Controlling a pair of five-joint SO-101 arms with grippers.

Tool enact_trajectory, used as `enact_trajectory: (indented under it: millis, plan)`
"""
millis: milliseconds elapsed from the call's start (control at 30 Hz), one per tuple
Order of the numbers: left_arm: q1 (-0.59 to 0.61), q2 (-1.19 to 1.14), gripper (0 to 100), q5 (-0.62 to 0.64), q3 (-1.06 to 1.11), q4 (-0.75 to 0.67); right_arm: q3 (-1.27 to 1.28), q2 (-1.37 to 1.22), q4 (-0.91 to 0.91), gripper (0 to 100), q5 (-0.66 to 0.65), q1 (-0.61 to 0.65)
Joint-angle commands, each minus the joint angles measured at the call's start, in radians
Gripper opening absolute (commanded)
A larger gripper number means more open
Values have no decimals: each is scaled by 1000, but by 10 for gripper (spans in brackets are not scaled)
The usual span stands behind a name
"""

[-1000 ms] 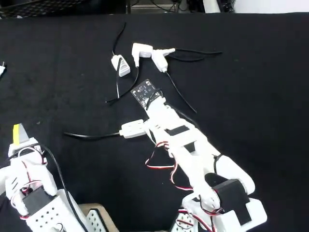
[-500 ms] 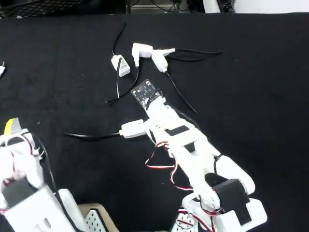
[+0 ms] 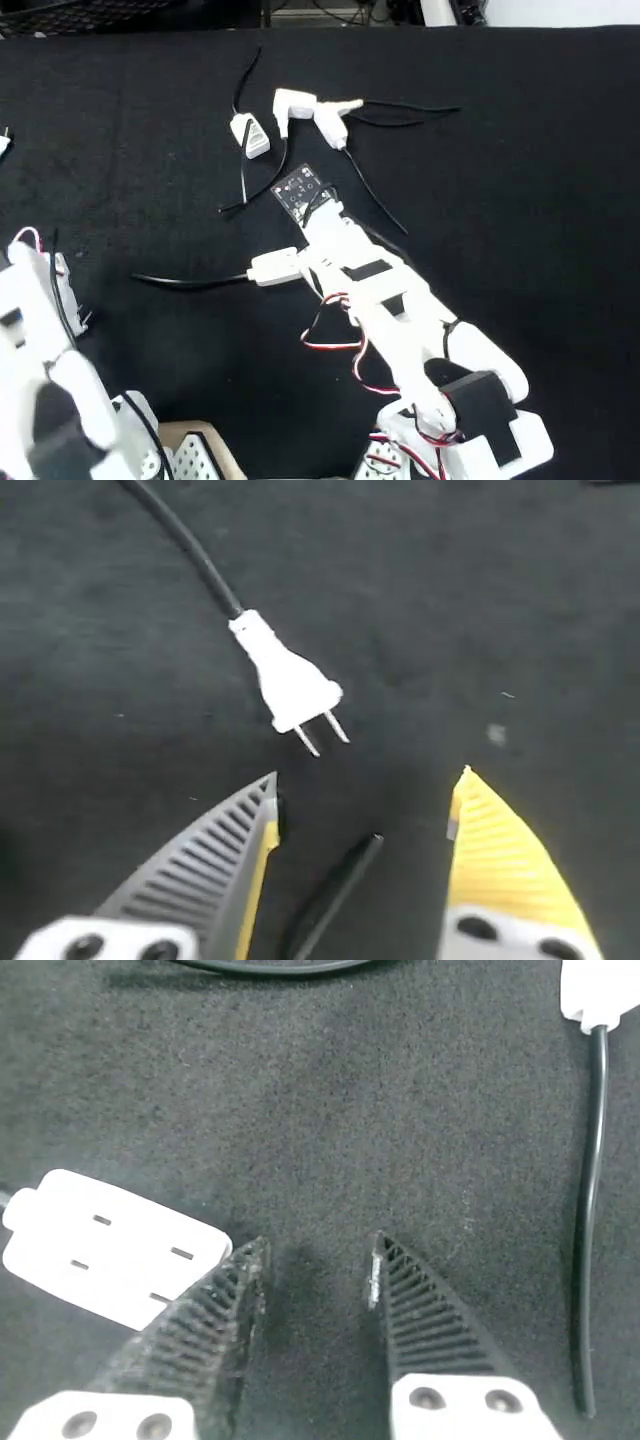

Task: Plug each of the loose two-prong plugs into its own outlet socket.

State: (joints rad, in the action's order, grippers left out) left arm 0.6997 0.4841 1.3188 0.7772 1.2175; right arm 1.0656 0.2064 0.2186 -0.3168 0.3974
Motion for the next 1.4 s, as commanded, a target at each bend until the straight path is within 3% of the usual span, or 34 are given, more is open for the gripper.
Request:
enact_trajectory:
  millis: [0, 167, 433, 1133, 1367]
  plan:
    - [12, -157, 277, 8, -159, 91, -51, -1, -3, 152, 2, -17]
    - [48, -213, 275, 11, -245, 196, -51, -1, -3, 152, 2, -17]
    - [147, -230, 278, 72, -206, 189, -51, -1, -3, 152, 2, -17]
    - [76, -540, 275, 72, -156, -61, -48, -1, -3, 152, 2, -17]
    - [47, -635, 263, 71, -206, -71, -48, -1, -3, 152, 2, -17]
